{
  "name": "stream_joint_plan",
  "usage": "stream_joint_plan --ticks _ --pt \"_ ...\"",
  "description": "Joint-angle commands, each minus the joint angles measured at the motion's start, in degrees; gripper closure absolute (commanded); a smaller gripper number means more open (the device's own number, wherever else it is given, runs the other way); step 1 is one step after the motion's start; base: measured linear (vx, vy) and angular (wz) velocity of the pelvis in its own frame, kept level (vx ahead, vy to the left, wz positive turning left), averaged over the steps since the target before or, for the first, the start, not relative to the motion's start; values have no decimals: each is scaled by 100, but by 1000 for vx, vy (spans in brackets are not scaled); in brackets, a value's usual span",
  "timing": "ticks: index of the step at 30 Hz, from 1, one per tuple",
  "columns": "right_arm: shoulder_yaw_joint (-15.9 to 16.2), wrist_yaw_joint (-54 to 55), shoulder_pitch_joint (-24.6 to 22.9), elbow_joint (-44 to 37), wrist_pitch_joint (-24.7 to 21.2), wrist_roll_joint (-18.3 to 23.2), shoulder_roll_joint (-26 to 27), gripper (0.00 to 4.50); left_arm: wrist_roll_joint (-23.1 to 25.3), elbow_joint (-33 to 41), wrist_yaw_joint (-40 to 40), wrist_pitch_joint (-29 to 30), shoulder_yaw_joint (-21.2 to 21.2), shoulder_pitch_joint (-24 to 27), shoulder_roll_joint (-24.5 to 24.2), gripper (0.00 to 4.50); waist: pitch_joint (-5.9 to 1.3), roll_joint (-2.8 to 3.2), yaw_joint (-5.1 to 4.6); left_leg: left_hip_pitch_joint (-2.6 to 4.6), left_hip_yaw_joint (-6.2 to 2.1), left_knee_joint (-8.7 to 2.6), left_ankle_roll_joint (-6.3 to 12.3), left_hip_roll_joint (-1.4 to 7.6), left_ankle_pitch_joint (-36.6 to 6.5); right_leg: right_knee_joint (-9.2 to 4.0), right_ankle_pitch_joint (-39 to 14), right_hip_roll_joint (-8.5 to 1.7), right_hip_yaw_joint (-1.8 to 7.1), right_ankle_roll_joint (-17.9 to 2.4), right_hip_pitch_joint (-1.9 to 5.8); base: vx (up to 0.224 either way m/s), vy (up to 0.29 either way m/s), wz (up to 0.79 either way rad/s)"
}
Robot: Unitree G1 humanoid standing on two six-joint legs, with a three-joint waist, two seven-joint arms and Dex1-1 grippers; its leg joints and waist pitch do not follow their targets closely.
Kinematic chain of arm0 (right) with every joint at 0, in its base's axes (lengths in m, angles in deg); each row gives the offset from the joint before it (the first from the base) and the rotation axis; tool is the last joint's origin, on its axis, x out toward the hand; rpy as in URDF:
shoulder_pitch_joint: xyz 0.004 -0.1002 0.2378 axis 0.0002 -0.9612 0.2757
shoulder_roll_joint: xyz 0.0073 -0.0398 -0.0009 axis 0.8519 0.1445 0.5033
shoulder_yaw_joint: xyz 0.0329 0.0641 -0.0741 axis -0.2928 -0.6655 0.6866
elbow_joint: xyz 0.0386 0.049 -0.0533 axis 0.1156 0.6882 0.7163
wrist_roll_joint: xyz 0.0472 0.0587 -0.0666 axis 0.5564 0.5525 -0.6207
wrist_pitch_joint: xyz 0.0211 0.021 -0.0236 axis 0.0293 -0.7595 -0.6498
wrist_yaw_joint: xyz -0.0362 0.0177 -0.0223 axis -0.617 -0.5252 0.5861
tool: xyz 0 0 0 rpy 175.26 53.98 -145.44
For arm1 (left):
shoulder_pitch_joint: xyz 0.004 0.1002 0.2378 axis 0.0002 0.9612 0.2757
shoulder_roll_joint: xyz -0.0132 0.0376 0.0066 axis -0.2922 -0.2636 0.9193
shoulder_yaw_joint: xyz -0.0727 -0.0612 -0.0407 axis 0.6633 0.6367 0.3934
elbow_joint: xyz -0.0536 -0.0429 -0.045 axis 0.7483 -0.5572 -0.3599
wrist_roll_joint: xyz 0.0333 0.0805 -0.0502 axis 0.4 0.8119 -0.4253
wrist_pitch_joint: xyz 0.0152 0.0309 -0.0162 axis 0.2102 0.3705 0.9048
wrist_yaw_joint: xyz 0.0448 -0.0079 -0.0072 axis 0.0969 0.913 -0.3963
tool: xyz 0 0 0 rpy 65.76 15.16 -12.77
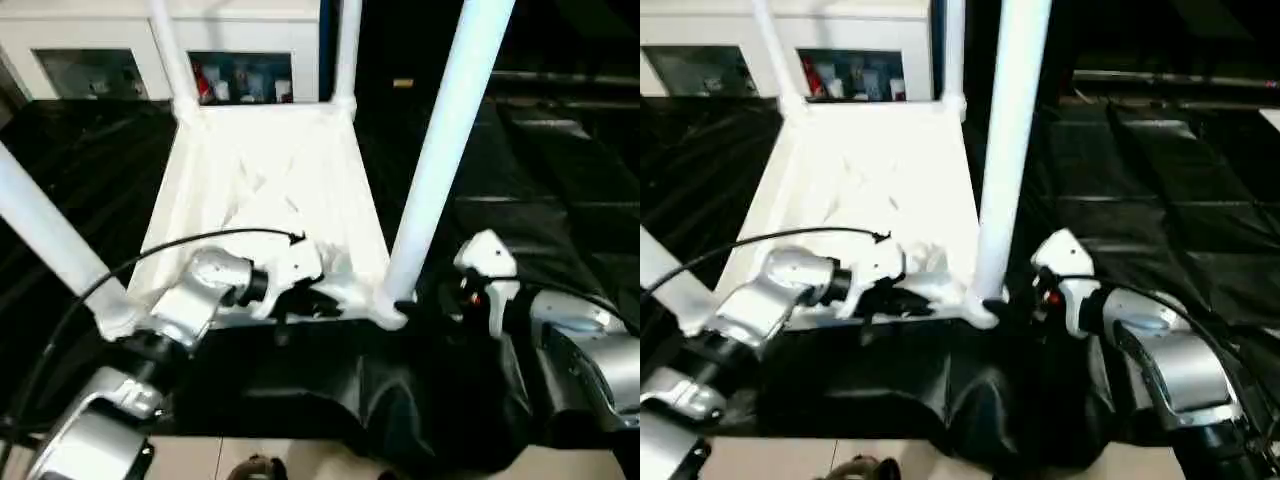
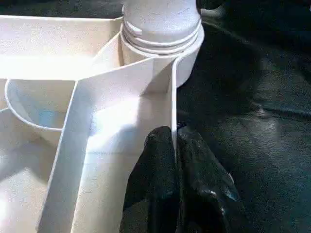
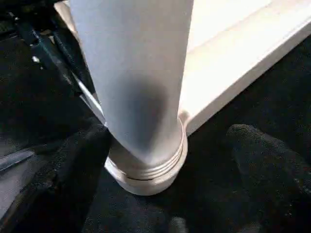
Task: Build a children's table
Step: Rotate leg to tighten
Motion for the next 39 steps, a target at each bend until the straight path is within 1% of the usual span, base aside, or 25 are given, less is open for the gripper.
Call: stream_joint_plan --ticks 1,2,5,7,8,11,15,16,17,18,20,22,25,27,28,29,30,31,32,33,35,37,38,39 --pt "69 -61 -35 -110 -54 22 -80 28 -205 353 333 17 -104 3 -3 450 -371 -54 -11 239 -239 -445 109 493 -1599 -258 -1297 -427 270 -1401 205 0 0 0" --pt "92 -73 -26 -96 -50 5 -61 28 -210 399 355 43 -99 19 -24 450 -369 -66 -11 233 -242 -442 102 494 -1605 -272 -1408 -441 276 -1367 208 0 0 0" --pt "90 -16 21 -39 -37 3 17 28 -221 489 395 98 -100 50 -54 450 -371 -60 -9 238 -245 -433 81 491 -1587 -288 -1559 -438 281 -1306 194 0 0 0" --pt "134 -36 88 48 50 -3 84 28 -246 632 445 190 -126 98 -58 450 -380 -64 -13 225 -253 -431 88 493 -1535 -268 -1534 -442 279 -1306 203 0 0 0" --pt "166 -67 106 70 96 -10 97 28 -251 679 453 216 -142 113 -50 450 -375 -64 -19 224 -249 -428 103 487 -1508 -273 -1532 -428 276 -1302 195 0 0 0" --pt "259 -154 120 58 168 -21 114 28 -255 770 454 270 -184 139 -25 450 -379 -51 -13 231 -250 -425 111 495 -1475 -255 -1417 -415 275 -1331 193 0 0 0" --pt "348 -187 111 20 247 -45 159 28 -237 780 444 280 -222 142 10 450 -375 -50 -4 231 -245 -422 95 488 -1554 -257 -1434 -408 278 -1328 185 0 0 0" --pt "358 -184 112 26 258 -54 170 28 -235 784 444 284 -227 145 12 450 -367 -44 1 231 -250 -424 71 488 -1644 -268 -1551 -414 282 -1309 180 0 0 0" --pt "371 -182 122 41 268 -62 182 28 -229 788 441 291 -228 145 16 450 -357 -56 -6 225 -258 -428 30 485 -1755 -281 -1727 -421 284 -1268 181 0 0 0" --pt "378 -180 127 51 274 -68 189 28 -223 785 438 293 -228 143 18 450 -360 -55 -7 231 -261 -429 10 484 -1792 -285 -1798 -422 283 -1245 179 0 0 0" --pt "391 -183 140 85 289 -82 202 54 -196 782 410 305 -219 142 22 450 -352 -66 -14 239 -264 -429 -41 480 -1898 -312 -2016 -429 290 -1169 164 0 0 0" --pt "394 -190 137 100 297 -79 197 65 -184 785 381 316 -213 143 16 450 -358 -62 -10 250 -268 -430 -55 485 -1894 -316 -2053 -428 292 -1134 156 0 0 0" --pt "394 -209 119 115 305 -49 186 101 -168 728 302 311 -195 127 14 450 -364 -62 -14 237 -269 -432 -40 483 -1844 -300 -1946 -416 286 -1143 163 0 0 0" --pt "382 -192 111 125 298 -34 212 105 -130 665 227 296 -183 113 25 450 -374 -54 -10 234 -269 -427 -22 481 -1790 -289 -1861 -419 284 -1164 170 0 0 0" --pt "374 -182 107 131 294 -28 229 121 -106 635 186 288 -180 106 29 450 -374 -60 -13 226 -267 -424 -4 479 -1761 -286 -1808 -417 284 -1178 174 0 0 0" --pt "374 -182 107 131 294 -28 229 121 -106 635 186 288 -180 106 29 450 -378 -62 -17 221 -268 -421 9 477 -1726 -279 -1767 -418 281 -1191 179 0 0 0" --pt "354 -130 103 158 293 -18 290 135 -80 574 110 301 -162 86 53 450 -385 -59 -21 217 -267 -416 17 476 -1703 -274 -1735 -418 281 -1202 180 0 0 0" --pt "331 -55 101 199 298 -13 368 135 -49 516 34 313 -149 64 74 450 -383 -60 -28 219 -264 -414 25 473 -1704 -277 -1729 -414 280 -1221 176 0 0 0" --pt "278 141 105 320 307 -24 529 146 -48 444 -14 336 -128 35 107 450 -377 -49 -30 218 -264 -411 17 468 -1738 -288 -1797 -421 280 -1224 172 0 0 0" --pt "269 195 108 365 326 -39 570 152 -52 425 -20 343 -122 27 116 450 -376 -48 -34 224 -263 -413 5 467 -1777 -298 -1856 -420 280 -1219 162 0 0 0" --pt "244 279 107 410 326 -48 625 171 -52 406 -70 368 -105 18 137 450 -371 -54 -38 232 -273 -422 -52 467 -1864 -312 -2000 -416 275 -1164 166 0 0 0" --pt "142 584 110 534 285 -60 820 191 -43 301 -299 474 -30 -28 238 450 -371 -52 -51 231 -273 -427 -92 464 -1910 -313 -2036 -410 275 -1145 157 0 0 0" --pt "113 664 115 570 282 -67 874 194 -34 261 -372 498 -14 -46 268 450 -366 -56 -54 234 -274 -427 -106 463 -1945 -321 -2082 -416 275 -1140 150 0 0 0" --pt "55 912 130 679 280 -102 1039 194 13 140 -586 589 14 -112 375 450 -363 -68 -51 228 -286 -430 -118 461 -1967 -330 -2169 -428 270 -1101 164 0 0 0"
